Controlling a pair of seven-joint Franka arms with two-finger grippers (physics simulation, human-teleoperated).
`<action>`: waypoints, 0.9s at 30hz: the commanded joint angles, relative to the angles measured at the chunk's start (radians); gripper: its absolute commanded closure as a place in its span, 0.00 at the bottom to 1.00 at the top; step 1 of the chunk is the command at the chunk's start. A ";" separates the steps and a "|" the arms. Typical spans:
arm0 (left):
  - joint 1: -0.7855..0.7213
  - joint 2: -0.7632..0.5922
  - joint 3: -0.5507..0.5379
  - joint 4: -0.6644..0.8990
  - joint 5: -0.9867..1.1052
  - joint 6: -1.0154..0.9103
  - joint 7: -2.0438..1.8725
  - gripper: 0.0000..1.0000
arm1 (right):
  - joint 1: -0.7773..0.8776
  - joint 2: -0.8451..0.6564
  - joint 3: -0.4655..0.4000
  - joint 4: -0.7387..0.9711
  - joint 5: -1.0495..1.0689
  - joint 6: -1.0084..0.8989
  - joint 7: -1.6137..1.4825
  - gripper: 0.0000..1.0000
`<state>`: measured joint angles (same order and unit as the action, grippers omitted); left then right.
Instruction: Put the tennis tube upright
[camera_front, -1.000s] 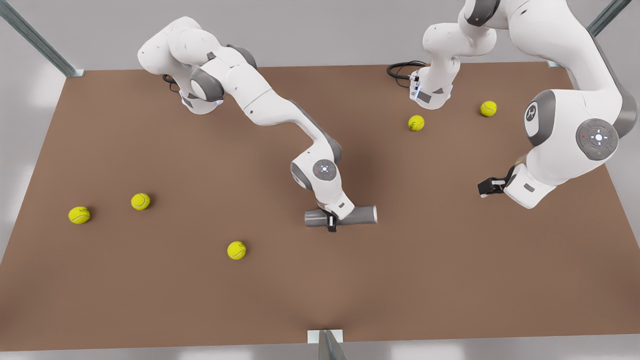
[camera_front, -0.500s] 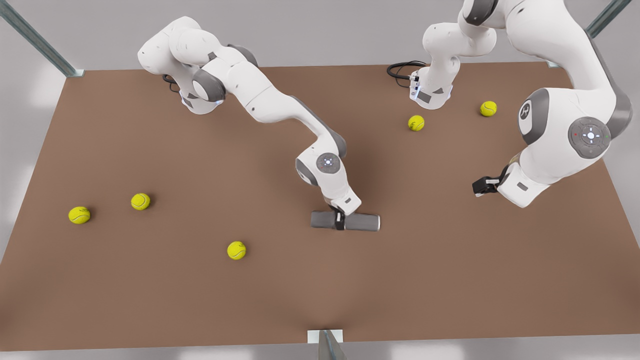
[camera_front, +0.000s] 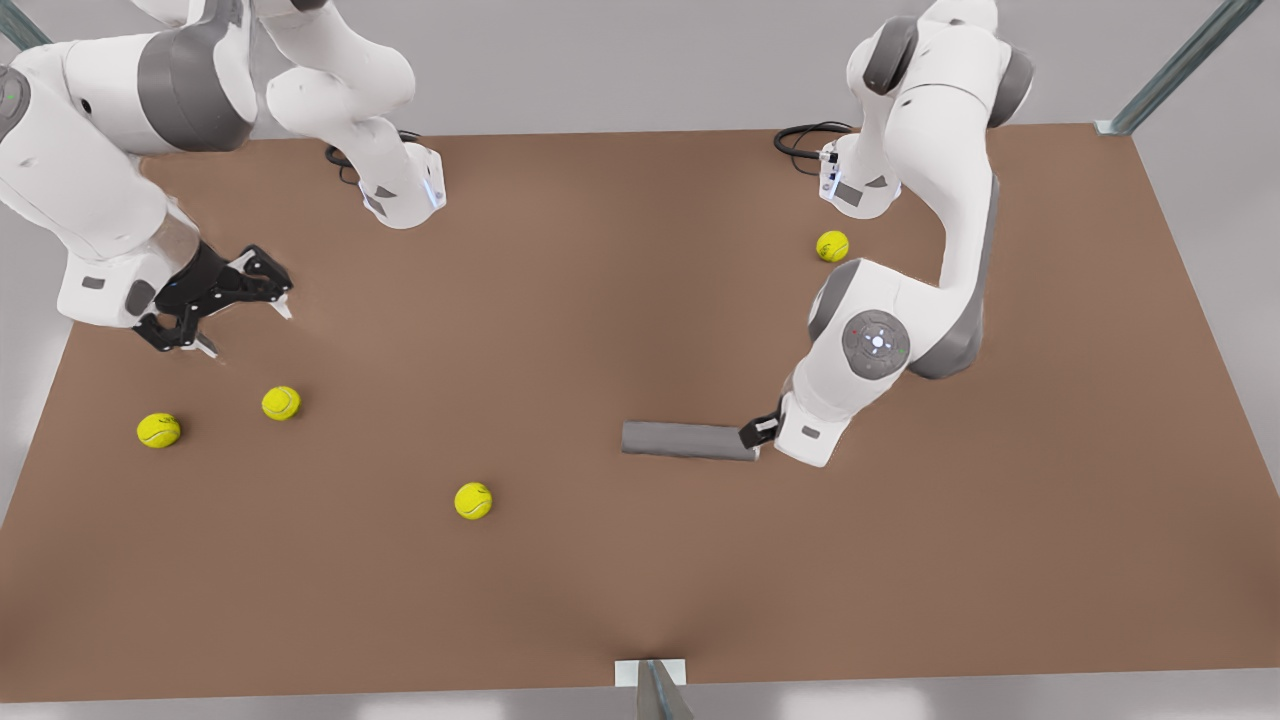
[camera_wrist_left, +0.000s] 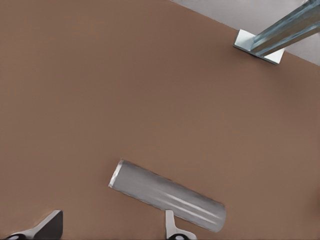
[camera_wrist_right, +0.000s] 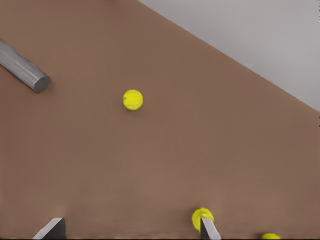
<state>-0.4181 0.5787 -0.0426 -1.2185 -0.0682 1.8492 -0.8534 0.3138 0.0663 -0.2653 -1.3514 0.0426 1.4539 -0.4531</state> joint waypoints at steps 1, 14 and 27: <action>-0.022 0.024 0.001 0.004 0.010 0.211 -1.365 0.00 | -0.005 -0.023 -0.002 -0.032 -0.026 -0.204 0.436 0.00; -0.175 0.168 0.010 -0.027 0.108 0.321 -1.698 0.00 | -0.165 0.132 -0.011 0.095 -0.035 -0.239 0.502 0.00; -0.212 0.274 0.013 -0.024 0.191 0.288 -1.685 0.00 | -0.156 0.167 -0.014 0.097 -0.033 -0.239 0.504 0.00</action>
<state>-0.6304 0.8522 -0.0290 -1.2428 0.1099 2.1619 -2.1463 0.1579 0.2343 -0.2784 -1.2553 0.0090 1.2178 -0.0646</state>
